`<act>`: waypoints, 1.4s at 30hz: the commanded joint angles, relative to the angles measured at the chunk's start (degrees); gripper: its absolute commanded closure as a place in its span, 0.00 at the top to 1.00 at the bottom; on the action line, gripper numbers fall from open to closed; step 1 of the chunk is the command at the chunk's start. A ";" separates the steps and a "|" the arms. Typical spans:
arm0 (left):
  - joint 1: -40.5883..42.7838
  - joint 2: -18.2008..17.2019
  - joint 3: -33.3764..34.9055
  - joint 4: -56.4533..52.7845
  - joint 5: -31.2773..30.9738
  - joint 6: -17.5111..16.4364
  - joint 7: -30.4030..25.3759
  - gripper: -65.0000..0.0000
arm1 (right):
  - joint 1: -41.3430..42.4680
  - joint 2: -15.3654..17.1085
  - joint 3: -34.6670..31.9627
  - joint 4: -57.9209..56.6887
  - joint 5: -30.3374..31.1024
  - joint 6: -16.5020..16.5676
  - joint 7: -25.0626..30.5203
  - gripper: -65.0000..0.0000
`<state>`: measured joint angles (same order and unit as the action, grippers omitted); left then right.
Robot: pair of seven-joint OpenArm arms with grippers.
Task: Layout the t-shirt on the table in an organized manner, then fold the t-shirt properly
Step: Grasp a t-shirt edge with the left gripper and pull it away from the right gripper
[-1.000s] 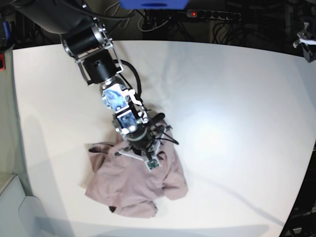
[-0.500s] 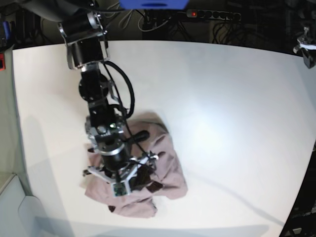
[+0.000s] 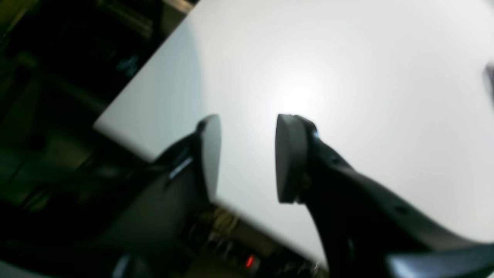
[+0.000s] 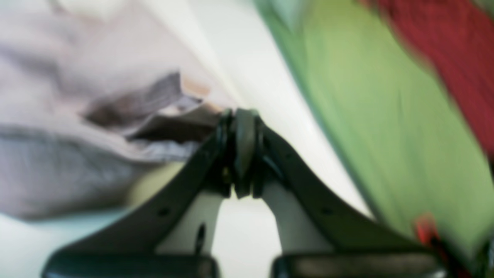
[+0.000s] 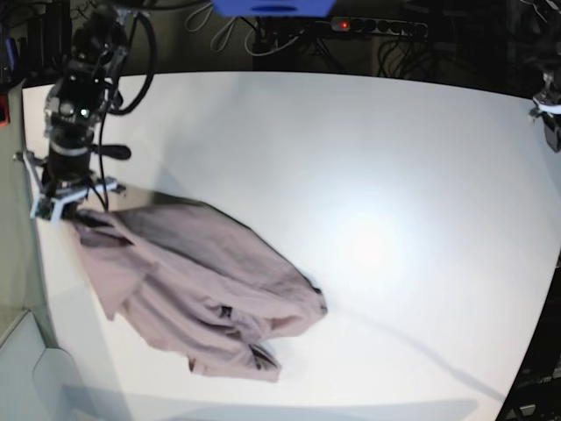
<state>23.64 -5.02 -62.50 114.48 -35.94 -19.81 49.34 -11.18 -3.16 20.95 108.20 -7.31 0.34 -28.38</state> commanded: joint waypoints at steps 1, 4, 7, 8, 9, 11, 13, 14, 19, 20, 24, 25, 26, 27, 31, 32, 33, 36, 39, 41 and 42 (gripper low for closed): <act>-0.30 -0.83 -0.49 1.17 -0.41 -0.10 -1.03 0.35 | -1.35 0.30 0.46 -0.20 0.59 0.14 1.79 0.00; -3.11 -0.83 -0.49 1.17 -0.41 -0.10 -0.95 0.35 | -5.22 0.74 0.72 -3.72 4.01 0.14 1.88 0.00; -6.10 -1.09 0.21 1.26 -0.41 -0.10 0.99 0.35 | -6.80 2.15 0.72 -5.39 5.33 0.14 1.61 0.00; -7.59 -1.36 1.09 1.17 -0.41 -0.10 3.19 0.35 | -6.97 2.15 0.72 -5.39 5.33 0.14 1.52 0.00; -9.09 -1.88 1.80 1.17 -0.41 -0.10 5.30 0.36 | -7.15 2.15 0.81 -5.30 5.25 0.14 1.52 0.00; -11.73 -2.15 3.03 1.08 -0.41 -0.10 7.93 0.41 | -8.12 2.15 0.81 -5.13 5.25 0.14 1.52 0.04; -14.36 -2.06 5.31 1.08 -0.23 -0.10 9.08 0.53 | -8.56 2.15 0.81 -4.42 5.25 0.14 1.52 0.10; -15.42 -2.06 6.72 1.00 -0.23 -0.10 9.08 0.59 | -8.82 2.15 0.81 -4.25 5.25 0.14 1.52 0.13; -21.84 -1.97 17.09 -0.15 0.73 -0.10 8.90 0.70 | -9.88 2.15 0.72 -2.84 5.25 0.14 1.44 0.29; -23.42 -1.45 19.20 -0.76 1.53 -0.10 8.90 0.70 | -9.88 2.15 0.63 -2.49 5.16 0.14 1.44 0.33; -31.68 1.98 30.54 -7.53 11.20 -0.10 8.72 0.71 | -9.96 2.15 0.54 -0.29 5.07 0.14 1.44 0.45; -33.70 3.04 33.27 -10.34 14.10 -0.10 8.20 0.71 | -10.23 2.15 0.46 0.50 5.07 0.14 1.44 0.47; -35.29 3.83 35.64 -12.98 16.21 -0.10 6.97 0.71 | -10.75 2.15 0.37 1.20 5.07 0.14 1.44 0.48; -36.43 4.62 37.66 -15.44 17.70 -0.10 5.21 0.71 | -11.11 2.15 0.28 2.00 5.07 0.14 1.44 0.48; -41.00 6.55 47.16 -28.81 22.01 0.52 -5.34 0.71 | -11.99 2.15 0.28 4.19 5.07 0.23 1.44 0.48; -42.50 6.64 49.18 -32.76 22.71 0.52 -7.63 0.71 | -12.16 2.15 0.28 4.46 5.07 0.23 1.44 0.48; -43.81 6.73 50.68 -36.89 23.33 0.52 -9.65 0.71 | -12.34 2.15 0.28 4.72 5.07 0.23 1.44 0.48; -48.83 6.82 52.35 -50.61 23.59 0.60 -15.72 0.71 | -13.83 2.15 0.37 4.98 5.07 0.23 1.44 0.48; -54.36 7.61 52.35 -64.32 23.42 0.60 -22.75 0.71 | -14.62 2.15 0.46 4.98 5.07 0.23 1.44 0.48; -57.00 8.31 52.43 -71.44 23.77 0.60 -26.97 0.71 | -15.94 2.15 0.54 4.98 5.07 0.23 1.44 0.48; -58.50 8.40 52.43 -74.52 23.77 0.60 -29.08 0.71 | -16.29 2.15 0.54 4.98 5.07 0.23 1.44 0.48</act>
<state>-32.67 2.98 -10.24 38.68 -11.42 -18.48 21.61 -27.16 -1.28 21.23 112.14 -2.13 0.60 -27.90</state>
